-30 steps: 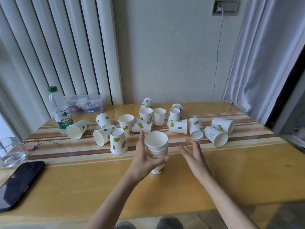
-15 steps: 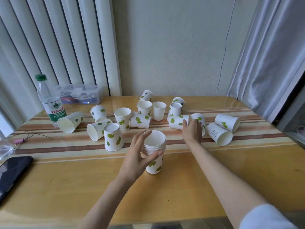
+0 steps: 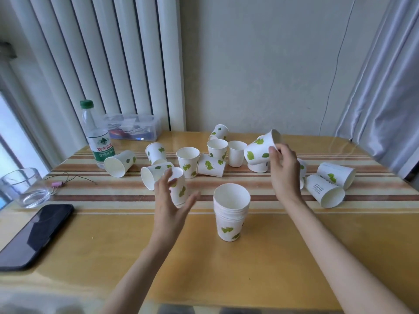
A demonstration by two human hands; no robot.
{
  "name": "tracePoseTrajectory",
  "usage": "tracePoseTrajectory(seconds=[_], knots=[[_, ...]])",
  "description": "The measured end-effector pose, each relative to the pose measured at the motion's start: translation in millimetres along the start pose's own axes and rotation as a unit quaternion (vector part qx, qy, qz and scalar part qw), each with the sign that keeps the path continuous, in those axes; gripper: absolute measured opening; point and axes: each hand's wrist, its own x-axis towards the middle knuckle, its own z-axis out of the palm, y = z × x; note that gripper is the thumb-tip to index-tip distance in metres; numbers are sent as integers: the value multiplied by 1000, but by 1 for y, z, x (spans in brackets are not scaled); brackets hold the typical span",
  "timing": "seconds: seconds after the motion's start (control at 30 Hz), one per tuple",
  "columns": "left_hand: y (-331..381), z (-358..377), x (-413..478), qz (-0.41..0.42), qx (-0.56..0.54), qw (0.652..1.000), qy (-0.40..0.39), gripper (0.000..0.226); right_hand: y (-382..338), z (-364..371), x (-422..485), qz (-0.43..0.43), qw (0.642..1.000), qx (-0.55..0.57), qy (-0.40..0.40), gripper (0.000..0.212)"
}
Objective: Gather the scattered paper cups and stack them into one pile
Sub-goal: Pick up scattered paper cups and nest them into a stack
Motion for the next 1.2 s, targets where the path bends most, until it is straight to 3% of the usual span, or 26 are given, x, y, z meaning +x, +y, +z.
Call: tracePoseTrajectory(seconds=[0.07,0.17,0.33,0.63,0.7,0.77,0.87,0.93,1.1,1.2], knots=[[-6,-13,13,-34,37,997,50,76,-31,-9,-6,-35,997,57,-39,21],[-20,-22,30,-67,68,995,38,78,-61,-16,-25,-105,986,92,-92,26],[-40,-20,45,-109,77,991,-14,80,-50,-15,-53,-288,948,-6,-133,25],[-52,-6,56,-114,77,990,-32,80,-15,-7,-88,-295,930,-61,-211,33],[-50,-6,56,-120,72,990,-25,77,-17,-8,-89,-258,943,-35,-206,36],[-42,-9,54,-113,41,993,-11,75,-21,-9,-91,-169,970,26,-173,39],[-20,-10,54,-102,-71,992,24,62,-19,-10,-92,-61,991,75,-89,28],[4,-8,51,-92,-111,989,35,51,-16,-10,-94,10,993,88,-74,22],[41,8,38,-113,-309,940,-91,65,-18,-12,-94,124,979,128,-96,13],[51,23,30,-88,-286,942,-155,51,-45,-20,-76,132,954,223,-151,26]])
